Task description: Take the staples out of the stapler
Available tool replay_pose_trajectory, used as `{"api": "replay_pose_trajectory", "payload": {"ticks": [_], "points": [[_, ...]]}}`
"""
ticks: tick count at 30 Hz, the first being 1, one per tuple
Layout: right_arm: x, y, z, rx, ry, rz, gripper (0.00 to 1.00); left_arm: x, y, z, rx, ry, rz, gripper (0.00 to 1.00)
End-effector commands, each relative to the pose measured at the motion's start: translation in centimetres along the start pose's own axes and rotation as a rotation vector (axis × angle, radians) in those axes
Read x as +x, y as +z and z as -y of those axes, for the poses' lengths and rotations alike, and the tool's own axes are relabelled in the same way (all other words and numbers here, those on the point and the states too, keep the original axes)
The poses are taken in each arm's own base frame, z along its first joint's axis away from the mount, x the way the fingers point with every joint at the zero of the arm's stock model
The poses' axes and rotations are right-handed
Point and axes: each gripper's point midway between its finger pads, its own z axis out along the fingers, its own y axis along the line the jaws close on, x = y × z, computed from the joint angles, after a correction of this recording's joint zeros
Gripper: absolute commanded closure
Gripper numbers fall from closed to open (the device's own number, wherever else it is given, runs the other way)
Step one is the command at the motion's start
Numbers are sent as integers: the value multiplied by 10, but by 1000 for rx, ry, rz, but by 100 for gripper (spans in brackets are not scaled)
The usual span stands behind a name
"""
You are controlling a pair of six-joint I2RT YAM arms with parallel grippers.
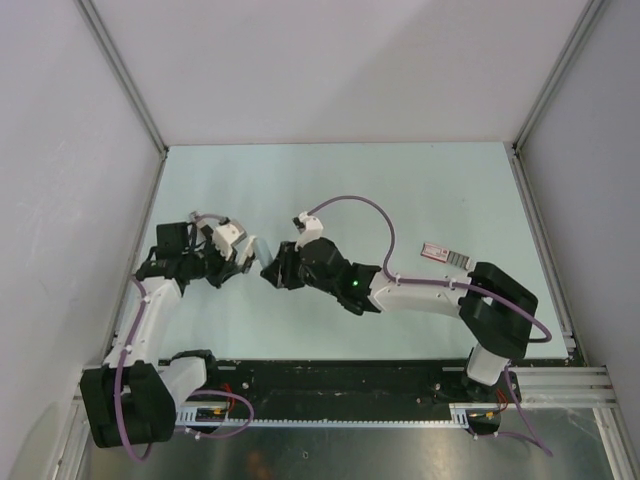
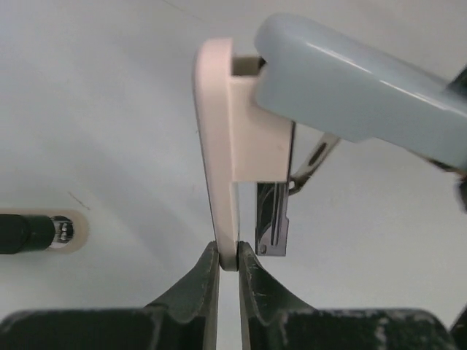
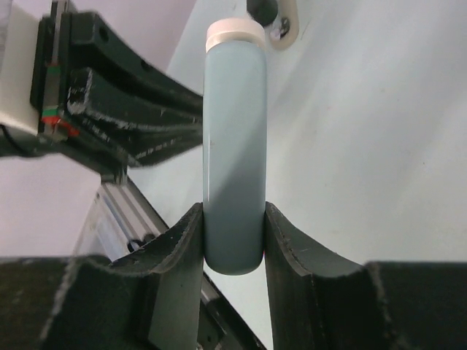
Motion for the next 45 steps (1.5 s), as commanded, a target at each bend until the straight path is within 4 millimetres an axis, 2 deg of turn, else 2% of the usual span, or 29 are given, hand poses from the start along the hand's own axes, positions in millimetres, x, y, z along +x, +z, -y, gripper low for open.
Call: {"api": "replay_pose_trajectory", "payload": {"ticks": [1, 7, 10, 18, 26, 30, 32, 35, 38, 41, 43, 45], "points": [[-2, -24, -25, -124, -150, -5, 100, 15, -3, -9, -46, 269, -53, 93], [26, -30, -19, -142, -262, -80, 100, 30, -4, -7, -80, 493, -100, 94], [33, -30, -19, -138, -289, -88, 100, 32, -3, -2, -91, 597, -112, 95], [31, -27, -23, -145, -301, -62, 100, 37, -3, 10, -113, 775, -118, 96], [31, -28, -19, -127, -313, -64, 100, 48, -1, 9, -131, 840, -163, 96], [29, -28, -21, -133, -313, -53, 100, 38, -2, 12, -140, 789, -120, 97], [24, -27, -25, -146, -298, -32, 100, 24, -3, 18, -127, 685, -64, 88], [15, -23, -28, -140, -276, 2, 100, -8, -4, 25, -89, 449, 22, 61], [10, -17, -21, -84, -280, 9, 100, -38, -5, 29, -38, 221, 88, 44], [13, -12, -10, -26, -291, -17, 100, -64, -12, 32, 5, 74, 154, 25], [16, -9, -2, 12, -298, -42, 100, -80, -19, 26, -11, 11, 184, 20], [21, -7, 8, 52, -310, -75, 100, -93, -28, 13, -69, -61, 207, 19]]}}
